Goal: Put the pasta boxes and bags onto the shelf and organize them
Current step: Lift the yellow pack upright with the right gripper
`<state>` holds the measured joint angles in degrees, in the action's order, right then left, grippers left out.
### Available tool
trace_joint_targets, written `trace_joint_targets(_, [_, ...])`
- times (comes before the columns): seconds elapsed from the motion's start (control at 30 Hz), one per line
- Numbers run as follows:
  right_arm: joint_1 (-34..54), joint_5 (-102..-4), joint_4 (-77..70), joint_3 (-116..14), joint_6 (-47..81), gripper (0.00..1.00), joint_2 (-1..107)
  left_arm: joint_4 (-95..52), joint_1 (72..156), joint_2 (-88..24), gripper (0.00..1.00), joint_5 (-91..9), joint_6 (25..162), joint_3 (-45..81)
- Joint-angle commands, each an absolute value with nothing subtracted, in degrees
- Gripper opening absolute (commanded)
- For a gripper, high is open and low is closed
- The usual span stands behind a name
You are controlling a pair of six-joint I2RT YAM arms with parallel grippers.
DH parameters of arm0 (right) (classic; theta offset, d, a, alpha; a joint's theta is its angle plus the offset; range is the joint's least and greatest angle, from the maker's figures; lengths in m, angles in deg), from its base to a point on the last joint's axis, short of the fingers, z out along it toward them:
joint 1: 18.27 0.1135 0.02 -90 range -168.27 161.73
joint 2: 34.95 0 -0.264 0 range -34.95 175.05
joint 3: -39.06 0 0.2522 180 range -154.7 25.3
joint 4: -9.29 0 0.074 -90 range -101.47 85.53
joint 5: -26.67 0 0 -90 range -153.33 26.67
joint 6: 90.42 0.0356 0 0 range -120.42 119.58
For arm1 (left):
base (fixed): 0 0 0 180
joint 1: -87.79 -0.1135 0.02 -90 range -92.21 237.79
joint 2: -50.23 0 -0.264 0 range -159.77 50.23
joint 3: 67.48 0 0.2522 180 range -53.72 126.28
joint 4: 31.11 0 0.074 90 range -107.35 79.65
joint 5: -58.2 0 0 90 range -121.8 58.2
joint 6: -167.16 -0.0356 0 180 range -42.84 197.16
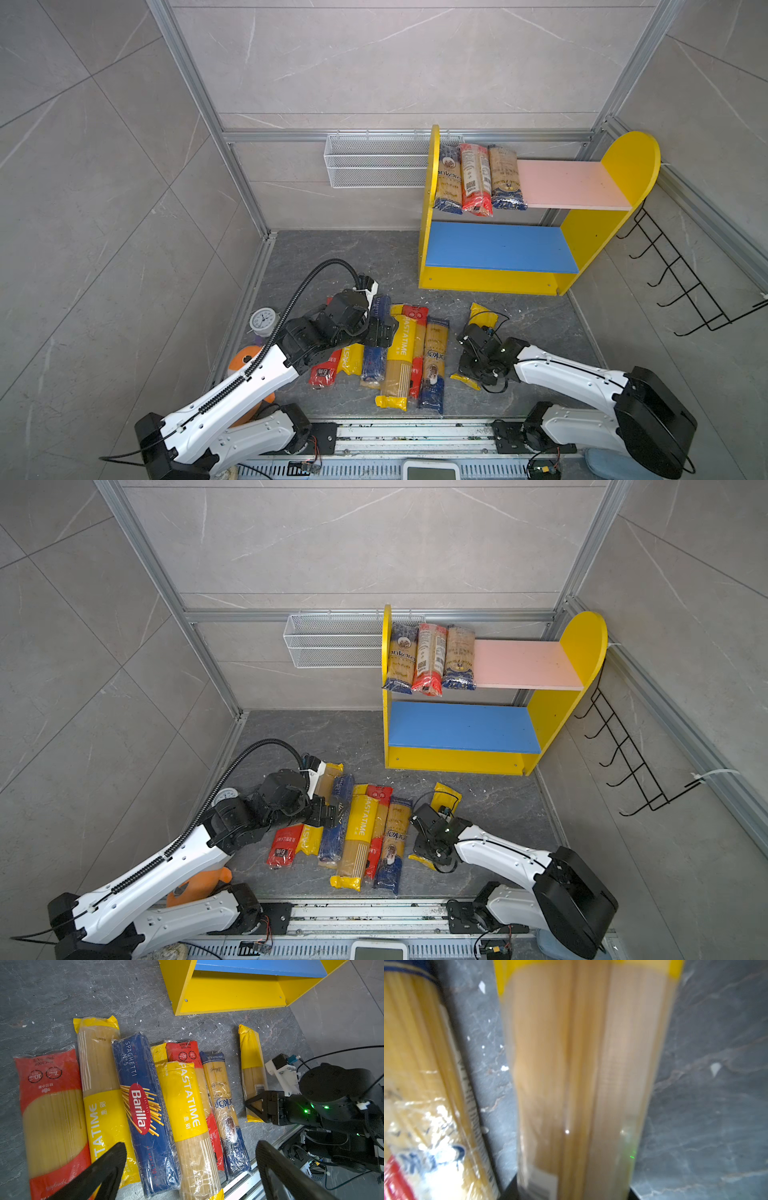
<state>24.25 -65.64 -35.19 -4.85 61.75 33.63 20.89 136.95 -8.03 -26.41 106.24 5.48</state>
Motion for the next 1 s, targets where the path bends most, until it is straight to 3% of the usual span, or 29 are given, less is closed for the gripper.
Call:
trace_joint_targets(0.0, [24.68,-61.18,-38.40,-4.04,61.41,0.00,29.65,20.54,136.70,-8.52,1.00,-26.77,104.64,7.44])
trace_joint_targets(0.97, [24.70,-56.03,-50.99,-21.23,56.98,0.00,2.52,16.06,139.81,-15.21,1.00,-27.75,106.00,11.81])
